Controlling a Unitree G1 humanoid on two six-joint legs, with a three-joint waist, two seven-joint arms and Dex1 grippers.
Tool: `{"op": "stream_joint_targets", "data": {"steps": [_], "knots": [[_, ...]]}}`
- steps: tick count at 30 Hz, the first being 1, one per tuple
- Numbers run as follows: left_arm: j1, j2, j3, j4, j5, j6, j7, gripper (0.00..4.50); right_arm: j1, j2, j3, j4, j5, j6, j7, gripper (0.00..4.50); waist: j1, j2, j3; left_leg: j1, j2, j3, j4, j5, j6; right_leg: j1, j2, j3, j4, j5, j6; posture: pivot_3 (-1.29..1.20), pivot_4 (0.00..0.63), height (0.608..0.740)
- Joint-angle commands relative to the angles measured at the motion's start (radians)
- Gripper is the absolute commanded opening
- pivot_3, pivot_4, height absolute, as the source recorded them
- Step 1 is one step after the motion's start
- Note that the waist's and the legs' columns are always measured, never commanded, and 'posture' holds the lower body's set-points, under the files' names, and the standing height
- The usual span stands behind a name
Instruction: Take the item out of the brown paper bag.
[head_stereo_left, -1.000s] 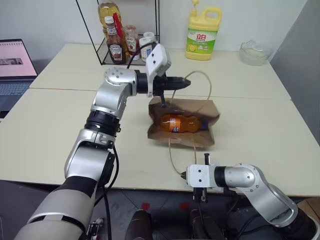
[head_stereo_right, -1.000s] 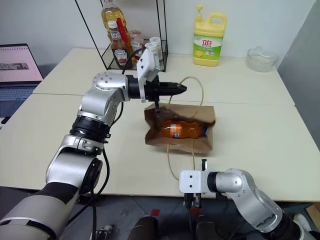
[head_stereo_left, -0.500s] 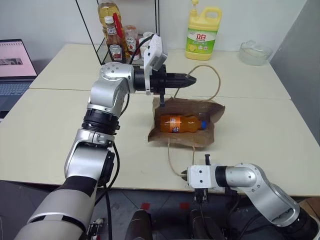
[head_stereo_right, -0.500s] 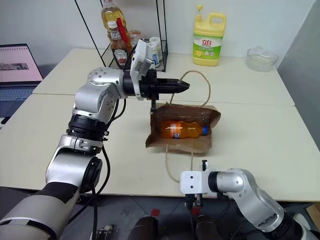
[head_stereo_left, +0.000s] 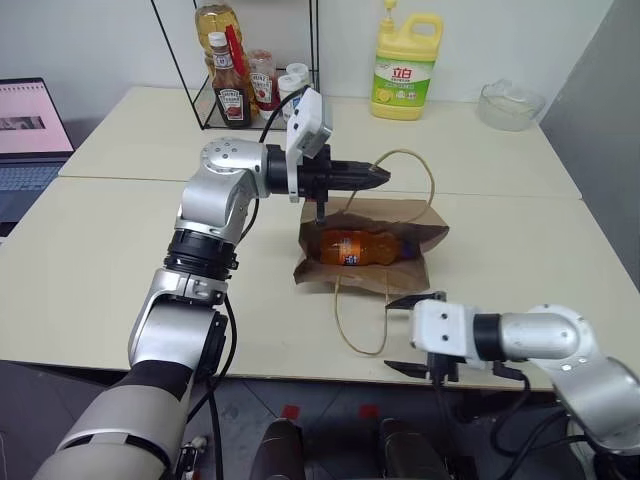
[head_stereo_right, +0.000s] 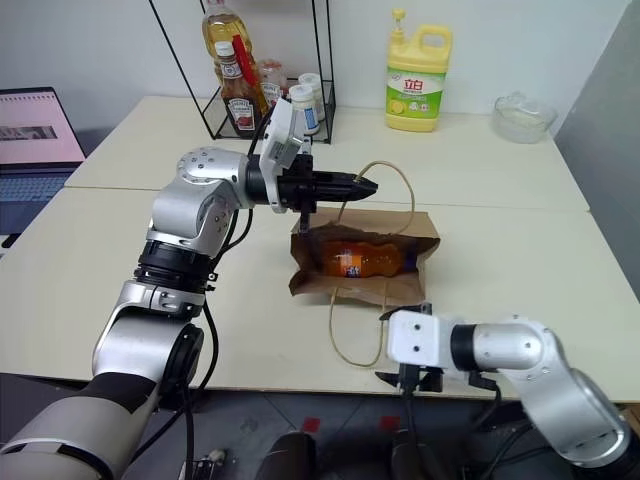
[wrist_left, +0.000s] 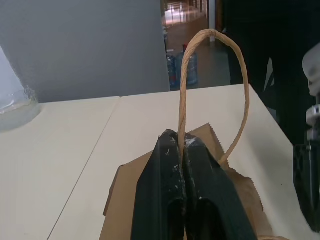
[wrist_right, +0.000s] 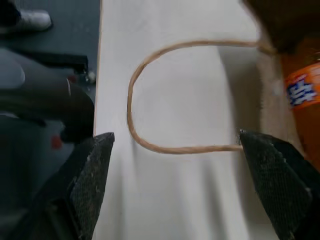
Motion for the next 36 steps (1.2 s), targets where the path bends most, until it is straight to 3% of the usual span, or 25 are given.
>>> {"op": "stream_joint_targets", "data": {"steps": [1, 13, 19, 26, 36], "knots": [[-0.028, -0.01, 0.02, 0.003, -0.011, -0.014, 0.013, 0.0, -0.087, 0.056, -0.139, -0.041, 0.163, 0.112, -0.024, 4.25, 0.0, 0.0, 0.0, 0.0, 0.0, 0.0, 0.0, 0.0, 0.0, 0.0, 0.0, 0.0, 0.0, 0.0, 0.0, 0.0, 0.15, 0.74], [-0.082, -0.031, 0.058, 0.094, -0.021, -0.018, 0.041, 0.0, -0.333, 0.175, 0.122, 0.227, 0.012, 0.097, -0.332, 4.25, -0.003, 0.0, 0.0, -0.002, 0.0, 0.0, 0.0, 0.0, 0.0, -0.003, 0.0, 0.0, 0.0, 0.0, 0.0, 0.0, 0.15, 0.74], [-0.083, -0.032, 0.063, 0.095, -0.024, -0.024, 0.042, 0.0, -0.392, 0.269, 0.104, 0.298, 0.039, 0.217, -0.408, 4.25, -0.003, 0.0, 0.0, -0.003, 0.0, 0.0, 0.0, 0.0, 0.0, -0.004, 0.0, 0.0, 0.001, 0.0, 0.0, 0.0, 0.15, 0.74], [-0.083, -0.038, 0.062, 0.094, -0.023, -0.032, 0.039, 0.0, -0.472, 0.217, 0.249, 0.415, -0.066, 0.171, -0.432, 4.25, -0.004, 0.0, 0.0, -0.003, 0.0, 0.0, 0.0, 0.0, 0.0, -0.005, 0.0, 0.0, 0.001, 0.0, 0.0, 0.0, 0.15, 0.74], [-0.086, -0.041, 0.06, 0.096, -0.018, -0.041, 0.033, 0.0, -0.577, 0.14, 0.472, 0.603, -0.286, -0.054, -0.362, 4.25, -0.004, 0.001, 0.0, -0.004, 0.0, 0.0, 0.0, 0.0, 0.0, -0.006, 0.0, 0.0, 0.001, 0.0, 0.0, 0.0, 0.15, 0.74]]}}
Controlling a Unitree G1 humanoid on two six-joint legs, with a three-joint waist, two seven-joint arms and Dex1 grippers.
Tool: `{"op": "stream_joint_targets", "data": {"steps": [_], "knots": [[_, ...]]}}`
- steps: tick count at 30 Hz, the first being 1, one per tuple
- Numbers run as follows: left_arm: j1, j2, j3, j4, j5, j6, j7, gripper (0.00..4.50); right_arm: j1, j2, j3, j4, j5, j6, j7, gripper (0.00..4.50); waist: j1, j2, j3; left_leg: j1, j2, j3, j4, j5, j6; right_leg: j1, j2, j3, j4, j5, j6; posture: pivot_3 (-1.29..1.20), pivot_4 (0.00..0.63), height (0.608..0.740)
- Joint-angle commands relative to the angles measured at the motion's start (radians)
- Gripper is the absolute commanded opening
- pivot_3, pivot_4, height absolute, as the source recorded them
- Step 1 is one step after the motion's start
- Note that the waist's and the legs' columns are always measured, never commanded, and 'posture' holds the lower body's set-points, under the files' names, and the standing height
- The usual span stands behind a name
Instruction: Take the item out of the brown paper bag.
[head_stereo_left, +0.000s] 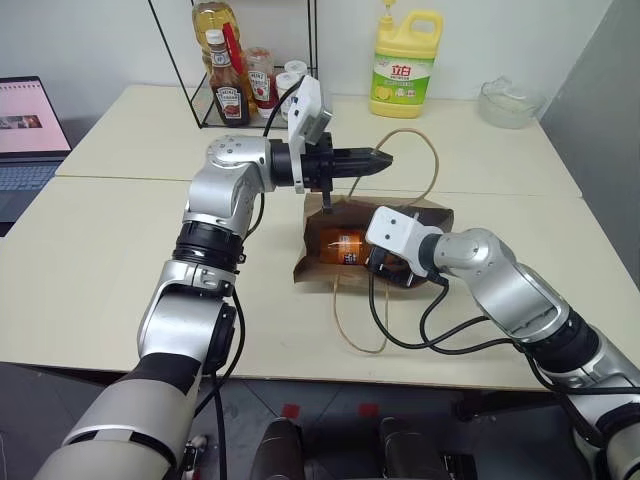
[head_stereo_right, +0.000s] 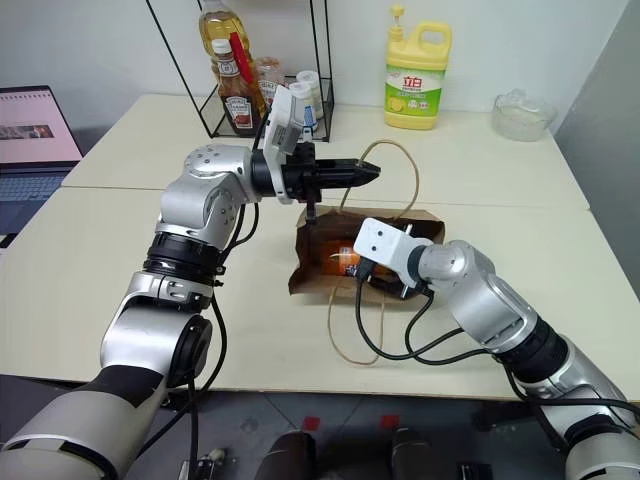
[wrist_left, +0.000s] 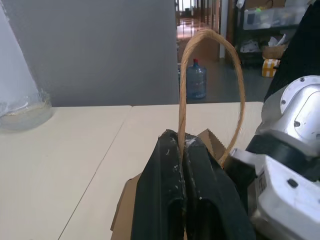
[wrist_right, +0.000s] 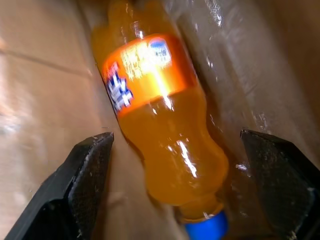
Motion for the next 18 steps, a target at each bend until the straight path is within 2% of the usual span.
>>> {"op": "stream_joint_targets", "data": {"steps": [1, 11, 18], "knots": [[-0.034, -0.001, 0.021, -0.013, -0.012, -0.022, -0.003, 0.0, -0.051, -0.016, 0.053, 0.034, -0.09, -0.093, 0.039, 4.25, -0.001, 0.0, 0.0, 0.0, 0.0, 0.0, 0.0, 0.0, 0.0, 0.0, 0.0, 0.0, 0.0, 0.0, 0.0, 0.0, 0.15, 0.74], [-0.034, 0.001, 0.022, -0.015, -0.012, -0.022, -0.003, 0.0, -0.121, 0.031, 0.168, 0.169, -0.308, -0.237, 0.108, 4.25, -0.001, 0.0, 0.0, 0.0, 0.0, 0.0, 0.0, 0.0, 0.0, 0.0, 0.0, 0.0, 0.0, 0.0, 0.0, 0.0, 0.15, 0.74], [-0.031, 0.002, 0.021, -0.019, -0.012, -0.022, -0.003, 0.0, -0.134, 0.085, 0.193, 0.264, -0.412, -0.295, 0.161, 4.25, -0.001, 0.0, 0.0, 0.0, 0.0, 0.0, 0.0, 0.002, -0.003, 0.0, 0.0, 0.0, 0.0, 0.0, 0.0, 0.0, 0.15, 0.74]]}}
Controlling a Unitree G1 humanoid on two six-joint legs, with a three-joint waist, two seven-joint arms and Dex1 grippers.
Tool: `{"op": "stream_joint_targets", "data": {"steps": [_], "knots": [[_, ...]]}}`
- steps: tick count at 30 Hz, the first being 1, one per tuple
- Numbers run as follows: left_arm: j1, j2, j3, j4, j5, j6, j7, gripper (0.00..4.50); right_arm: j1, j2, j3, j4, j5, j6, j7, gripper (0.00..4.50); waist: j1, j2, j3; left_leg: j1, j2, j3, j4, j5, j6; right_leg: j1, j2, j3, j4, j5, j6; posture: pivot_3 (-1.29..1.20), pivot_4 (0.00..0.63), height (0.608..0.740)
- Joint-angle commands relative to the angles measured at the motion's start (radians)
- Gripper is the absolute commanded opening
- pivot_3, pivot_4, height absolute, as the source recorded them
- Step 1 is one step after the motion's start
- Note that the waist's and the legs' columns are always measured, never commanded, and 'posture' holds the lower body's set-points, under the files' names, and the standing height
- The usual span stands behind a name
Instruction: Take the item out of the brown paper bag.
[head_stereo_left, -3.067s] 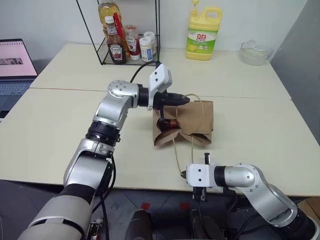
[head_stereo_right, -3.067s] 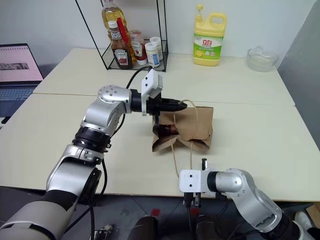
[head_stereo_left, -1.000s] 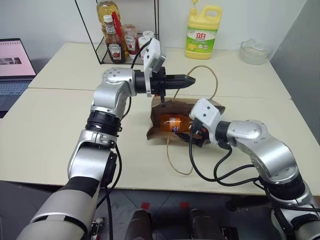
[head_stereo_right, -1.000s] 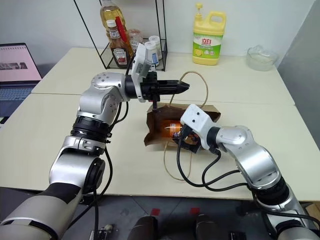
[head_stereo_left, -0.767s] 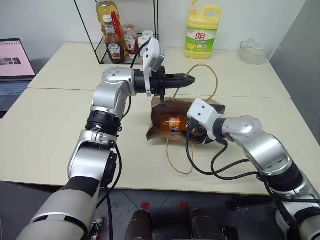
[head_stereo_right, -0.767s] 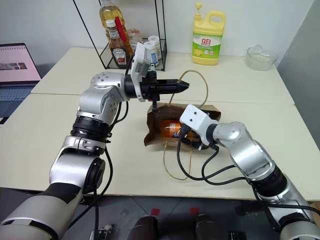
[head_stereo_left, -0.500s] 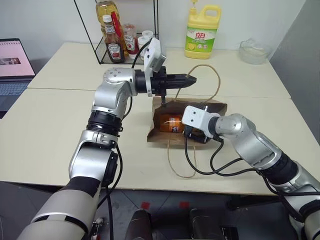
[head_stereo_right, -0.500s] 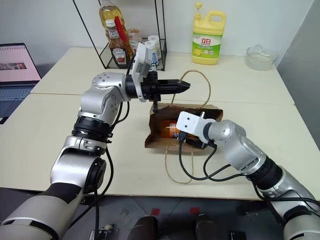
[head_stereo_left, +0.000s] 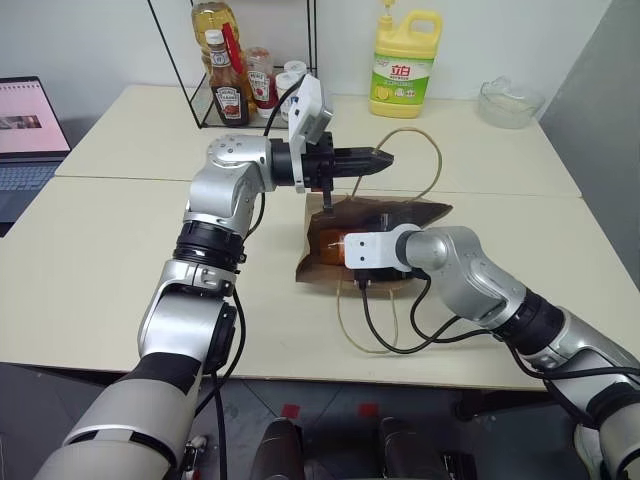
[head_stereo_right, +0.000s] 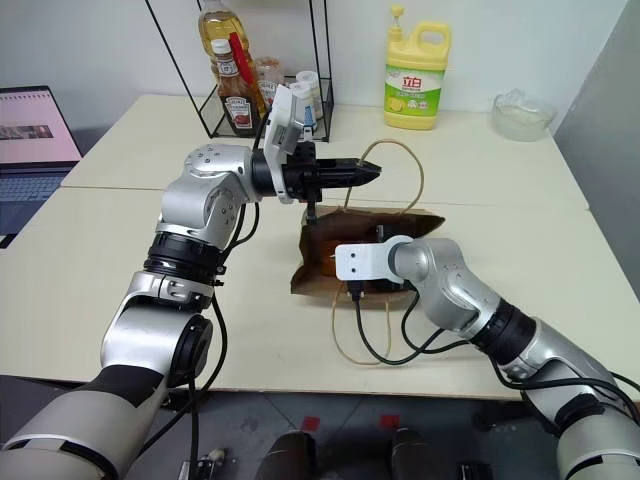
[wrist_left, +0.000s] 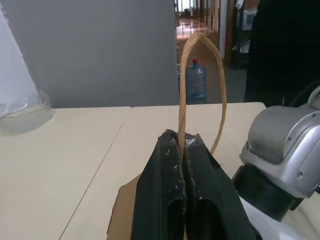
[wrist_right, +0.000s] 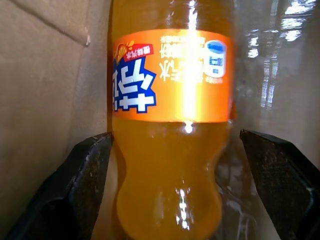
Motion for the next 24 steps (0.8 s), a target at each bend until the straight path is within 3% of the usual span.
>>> {"op": "stream_joint_targets", "data": {"steps": [1, 11, 16, 24], "knots": [[-0.029, 0.004, 0.02, -0.021, -0.012, -0.018, -0.003, 0.0, -0.028, 0.02, 0.007, 0.048, -0.058, -0.03, 0.037, 4.25, 0.0, 0.0, 0.0, 0.0, 0.0, 0.0, 0.0, 0.0, 0.0, 0.0, 0.0, 0.0, 0.0, 0.0, 0.0, 0.0, 0.15, 0.74], [-0.027, 0.0, 0.019, -0.023, -0.012, -0.022, -0.002, 0.0, -0.024, 0.068, -0.01, 0.187, -0.107, -0.072, 0.115, 4.25, 0.0, 0.0, 0.0, 0.002, 0.0, 0.0, 0.0, 0.001, -0.001, 0.002, 0.0, 0.0, 0.0, 0.0, 0.0, 0.0, 0.15, 0.74], [-0.025, 0.002, 0.018, -0.022, -0.009, -0.028, -0.003, 0.0, -0.006, 0.091, -0.026, 0.221, -0.117, -0.075, 0.132, 3.07, -0.003, 0.0, 0.0, 0.003, 0.0, 0.0, 0.0, 0.001, -0.001, 0.003, 0.0, 0.0, 0.001, 0.0, 0.0, 0.0, 0.15, 0.74], [-0.015, 0.005, 0.016, -0.02, -0.004, -0.043, -0.003, 0.0, 0.022, 0.095, -0.055, 0.263, -0.136, -0.092, 0.136, 3.05, -0.002, 0.0, 0.0, 0.004, 0.0, 0.0, 0.0, 0.001, -0.001, 0.003, 0.0, 0.0, 0.002, 0.0, 0.0, 0.0, 0.15, 0.74]]}}
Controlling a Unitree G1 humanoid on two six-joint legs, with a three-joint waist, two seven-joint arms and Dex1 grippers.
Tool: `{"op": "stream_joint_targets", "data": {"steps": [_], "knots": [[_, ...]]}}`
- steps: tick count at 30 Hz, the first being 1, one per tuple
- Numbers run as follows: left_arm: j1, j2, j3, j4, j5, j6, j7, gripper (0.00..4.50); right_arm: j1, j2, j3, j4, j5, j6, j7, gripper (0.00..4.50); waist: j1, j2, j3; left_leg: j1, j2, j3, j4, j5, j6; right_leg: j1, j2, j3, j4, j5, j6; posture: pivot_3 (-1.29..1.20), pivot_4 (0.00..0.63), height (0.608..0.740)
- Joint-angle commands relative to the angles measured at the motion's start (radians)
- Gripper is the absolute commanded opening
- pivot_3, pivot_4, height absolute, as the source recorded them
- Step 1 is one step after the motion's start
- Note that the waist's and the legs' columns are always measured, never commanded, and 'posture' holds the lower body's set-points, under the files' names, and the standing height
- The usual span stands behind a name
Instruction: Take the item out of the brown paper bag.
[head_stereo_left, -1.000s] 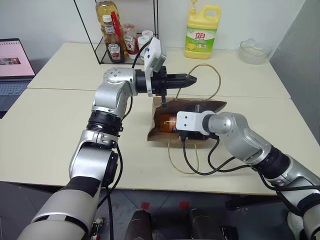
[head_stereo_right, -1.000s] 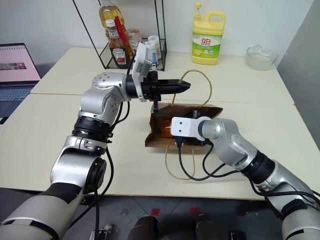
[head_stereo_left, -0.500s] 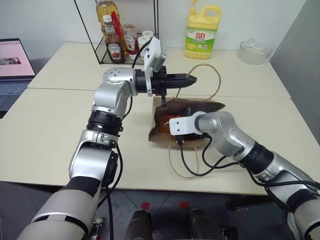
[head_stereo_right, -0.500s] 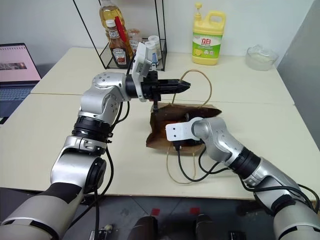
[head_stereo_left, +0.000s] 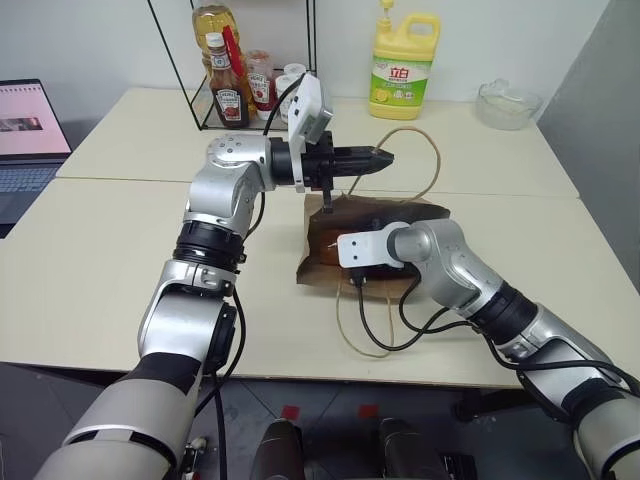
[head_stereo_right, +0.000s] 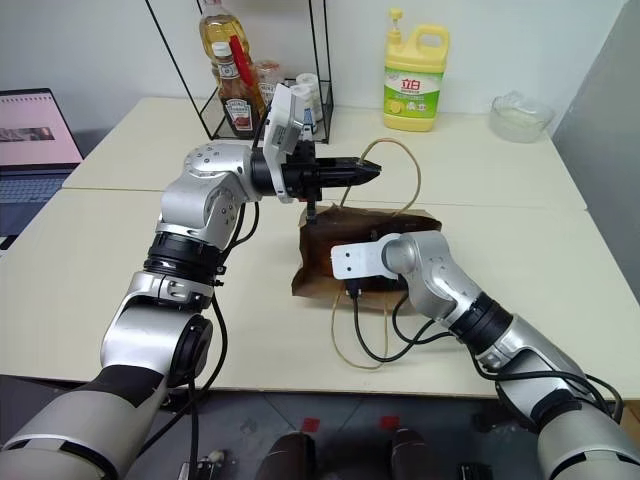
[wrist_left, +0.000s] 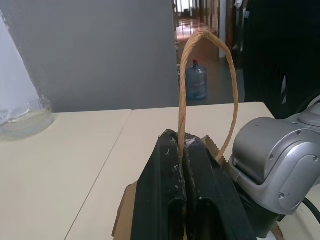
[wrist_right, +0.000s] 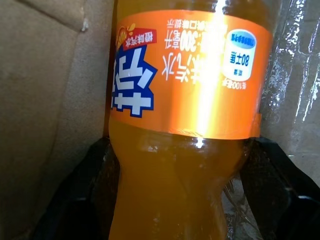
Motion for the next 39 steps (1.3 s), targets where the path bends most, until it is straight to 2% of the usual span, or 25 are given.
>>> {"op": "stream_joint_targets", "data": {"steps": [1, 16, 20, 32, 35, 37, 39], "knots": [[-0.014, 0.005, 0.016, -0.021, -0.005, -0.023, -0.002, 0.0, 0.046, -0.007, 0.006, 0.089, -0.018, -0.014, 0.004, 3.05, 0.0, 0.0, 0.0, 0.0, 0.0, 0.0, 0.0, 0.0, 0.0, 0.0, 0.0, 0.0, 0.0, 0.0, 0.0, 0.0, 0.15, 0.74], [-0.006, 0.008, 0.015, -0.024, -0.002, -0.03, 0.003, 0.0, 0.117, 0.005, -0.073, 0.07, -0.005, -0.022, 0.022, 3.05, 0.006, 0.0, -0.001, 0.001, -0.001, 0.0, 0.0, -0.001, 0.001, 0.002, -0.001, -0.001, 0.0, 0.0, 0.0, 0.0, 0.15, 0.74], [-0.006, 0.008, 0.015, -0.026, -0.003, -0.029, 0.002, 0.0, 0.114, 0.013, -0.073, 0.069, -0.023, -0.013, 0.023, 4.03, 0.006, 0.0, -0.001, 0.001, -0.001, 0.0, 0.0, -0.001, 0.001, 0.002, -0.001, -0.001, 0.0, 0.0, 0.0, 0.0, 0.15, 0.74], [-0.002, 0.006, 0.013, -0.035, -0.005, -0.026, 0.003, 0.0, 0.063, 0.056, -0.038, 0.224, -0.057, -0.024, 0.08, 4.03, 0.001, 0.0, -0.002, 0.003, 0.0, 0.0, 0.0, -0.001, 0.001, 0.003, 0.0, -0.001, 0.0, 0.0, 0.0, 0.0, 0.15, 0.74], [0.004, 0.008, 0.013, -0.041, -0.004, -0.026, 0.003, 0.0, 0.063, 0.061, -0.039, 0.259, -0.054, -0.026, 0.089, 3.4, 0.001, 0.0, -0.003, 0.005, 0.0, 0.0, 0.0, -0.001, 0.001, 0.005, 0.0, -0.001, 0.0, 0.0, 0.0, 0.0, 0.15, 0.74], [0.008, 0.009, 0.012, -0.047, -0.004, -0.026, 0.003, 0.0, 0.065, 0.063, -0.043, 0.266, -0.053, -0.025, 0.092, 2.72, 0.001, 0.0, -0.003, 0.011, 0.0, 0.0, -0.001, -0.001, 0.002, 0.013, 0.0, -0.001, -0.002, 0.0, 0.0, 0.0, 0.15, 0.74], [0.011, 0.01, 0.013, -0.051, -0.004, -0.025, 0.004, 0.0, 0.068, 0.066, -0.05, 0.267, -0.05, -0.023, 0.089, 2.62, 0.002, 0.0, -0.003, 0.018, 0.0, 0.0, -0.002, -0.001, 0.002, 0.02, 0.0, -0.001, -0.004, 0.0, 0.001, 0.0, 0.15, 0.74]]}}
